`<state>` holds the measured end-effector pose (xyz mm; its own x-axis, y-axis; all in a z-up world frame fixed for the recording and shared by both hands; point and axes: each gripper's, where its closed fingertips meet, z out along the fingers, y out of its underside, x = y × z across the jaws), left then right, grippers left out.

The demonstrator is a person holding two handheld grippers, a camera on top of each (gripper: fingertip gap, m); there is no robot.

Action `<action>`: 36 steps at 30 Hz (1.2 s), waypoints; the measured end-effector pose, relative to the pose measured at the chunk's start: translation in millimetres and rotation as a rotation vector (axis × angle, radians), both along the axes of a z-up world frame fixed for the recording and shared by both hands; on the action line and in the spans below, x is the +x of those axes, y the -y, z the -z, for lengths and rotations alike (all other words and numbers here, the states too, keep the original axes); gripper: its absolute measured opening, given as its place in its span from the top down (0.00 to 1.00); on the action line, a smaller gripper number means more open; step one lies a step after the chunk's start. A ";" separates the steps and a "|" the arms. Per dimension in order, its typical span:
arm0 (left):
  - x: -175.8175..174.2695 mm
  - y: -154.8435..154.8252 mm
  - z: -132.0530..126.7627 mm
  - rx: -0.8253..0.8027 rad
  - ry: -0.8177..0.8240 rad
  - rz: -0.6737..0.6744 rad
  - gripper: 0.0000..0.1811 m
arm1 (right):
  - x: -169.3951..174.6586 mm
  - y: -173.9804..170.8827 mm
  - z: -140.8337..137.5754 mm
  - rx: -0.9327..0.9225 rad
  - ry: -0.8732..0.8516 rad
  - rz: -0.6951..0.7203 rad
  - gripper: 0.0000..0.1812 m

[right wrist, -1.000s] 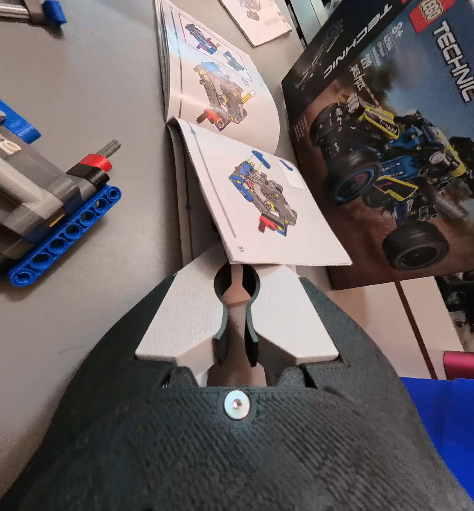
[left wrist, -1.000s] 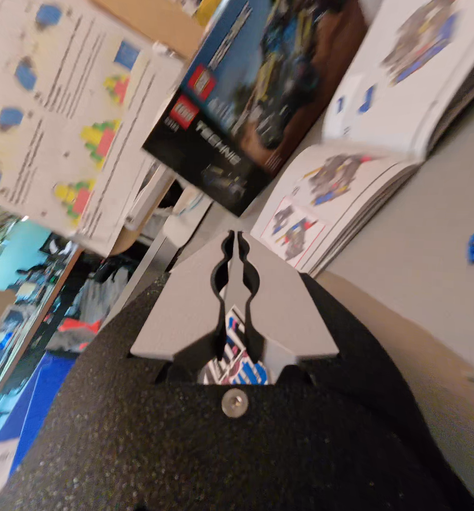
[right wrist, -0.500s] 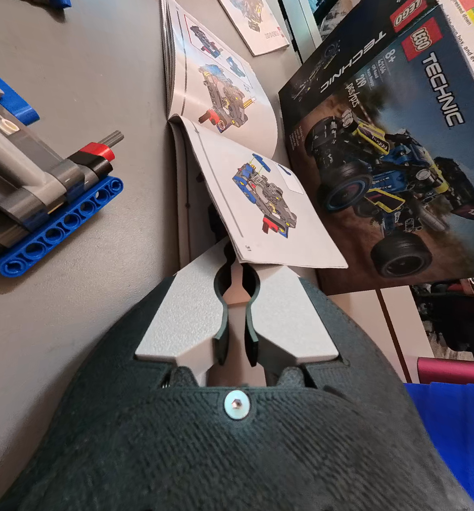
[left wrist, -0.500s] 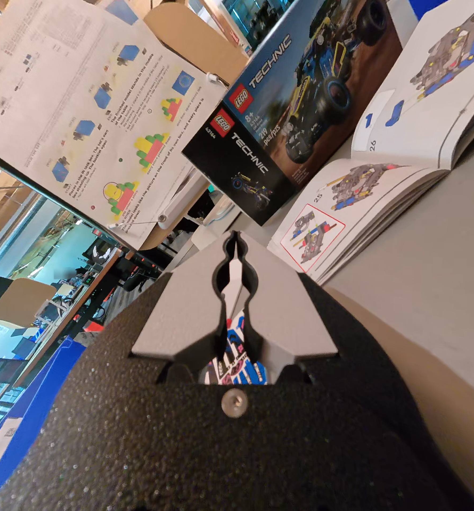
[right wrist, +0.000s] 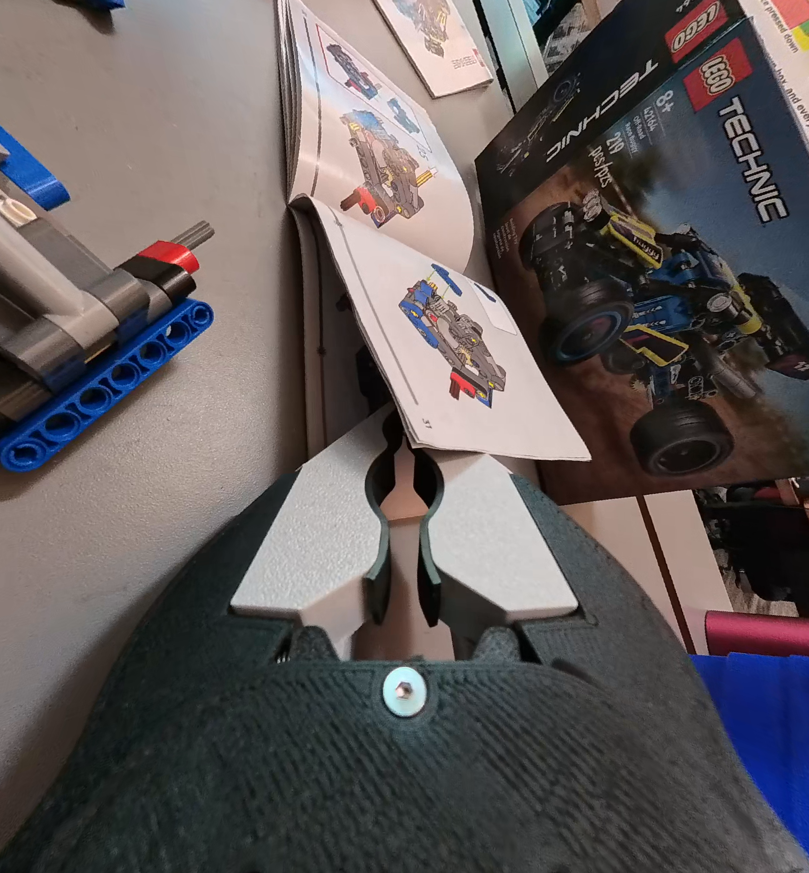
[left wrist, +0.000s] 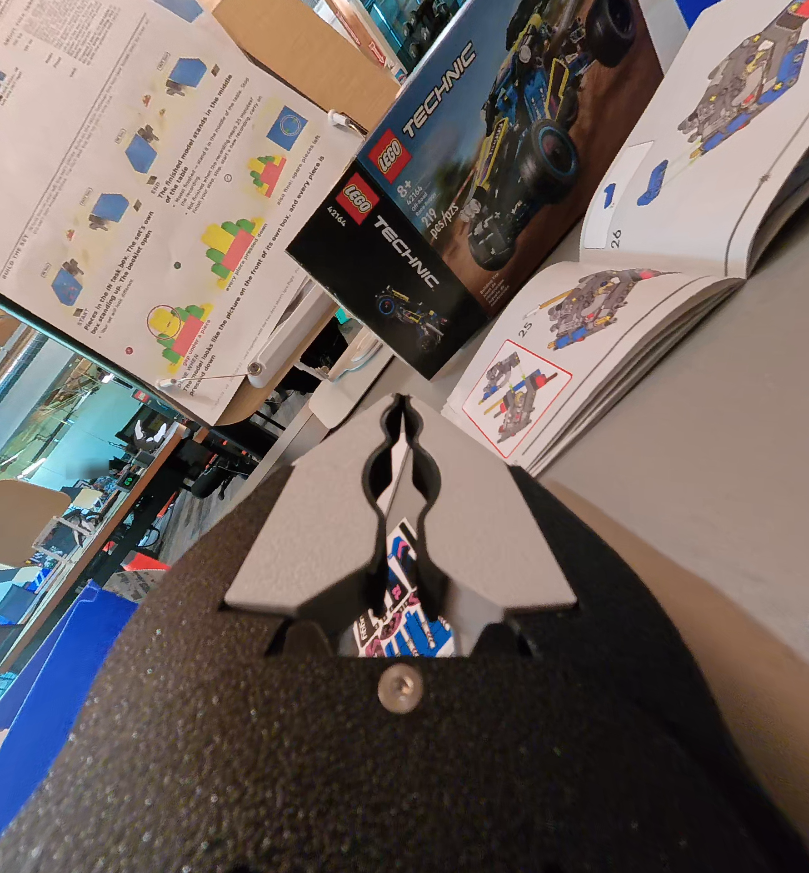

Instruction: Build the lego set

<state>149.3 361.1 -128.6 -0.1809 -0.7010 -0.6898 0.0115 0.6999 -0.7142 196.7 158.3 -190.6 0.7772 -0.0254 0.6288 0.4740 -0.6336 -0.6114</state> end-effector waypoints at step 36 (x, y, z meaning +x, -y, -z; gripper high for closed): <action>-14.7 40.7 73.2 -0.220 -0.749 0.272 0.96 | 0.0 -0.1 0.8 -0.001 -0.016 -0.001 1.00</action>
<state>134.6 320.4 -201.8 -0.7213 -0.6712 -0.1709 -0.3731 0.5845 -0.7205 196.8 158.4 -191.3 0.7869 -0.0245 0.6166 0.4648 -0.6338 -0.6183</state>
